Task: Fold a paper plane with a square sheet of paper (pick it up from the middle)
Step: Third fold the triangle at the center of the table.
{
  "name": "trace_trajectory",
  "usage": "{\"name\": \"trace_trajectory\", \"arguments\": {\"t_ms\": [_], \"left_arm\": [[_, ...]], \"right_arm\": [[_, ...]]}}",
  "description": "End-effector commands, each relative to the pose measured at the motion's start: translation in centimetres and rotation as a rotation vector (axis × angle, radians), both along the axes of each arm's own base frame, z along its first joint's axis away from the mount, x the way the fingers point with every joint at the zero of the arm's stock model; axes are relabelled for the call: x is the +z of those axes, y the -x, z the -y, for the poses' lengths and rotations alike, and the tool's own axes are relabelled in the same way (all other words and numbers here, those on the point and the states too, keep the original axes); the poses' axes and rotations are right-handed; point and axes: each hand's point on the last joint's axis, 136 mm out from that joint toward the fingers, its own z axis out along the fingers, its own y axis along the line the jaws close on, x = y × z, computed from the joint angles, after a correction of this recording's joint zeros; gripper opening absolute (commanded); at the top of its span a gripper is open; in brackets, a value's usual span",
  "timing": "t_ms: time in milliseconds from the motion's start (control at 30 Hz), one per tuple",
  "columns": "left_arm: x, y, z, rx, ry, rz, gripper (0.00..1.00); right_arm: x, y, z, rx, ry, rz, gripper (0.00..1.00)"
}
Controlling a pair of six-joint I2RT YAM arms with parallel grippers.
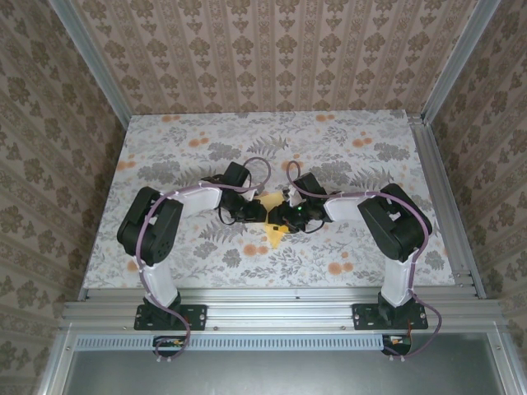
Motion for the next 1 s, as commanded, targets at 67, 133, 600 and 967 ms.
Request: {"name": "trace_trajectory", "arguments": {"t_ms": [67, 133, 600, 967], "left_arm": [[0.8, 0.2, 0.0, 0.013, 0.021, 0.01, 0.22], [0.8, 0.2, 0.0, 0.013, 0.029, 0.008, 0.22], [-0.9, 0.0, 0.1, 0.01, 0.017, -0.018, 0.23], [-2.2, 0.6, -0.3, 0.008, -0.007, -0.047, 0.22]], "right_arm": [[-3.6, 1.2, 0.8, 0.002, 0.091, -0.038, 0.4], [-3.7, 1.3, 0.7, 0.005, 0.091, -0.041, 0.36], [-4.1, 1.6, 0.6, 0.027, 0.11, -0.041, 0.16], [-4.2, 1.4, 0.1, 0.037, 0.108, -0.033, 0.14]]}}
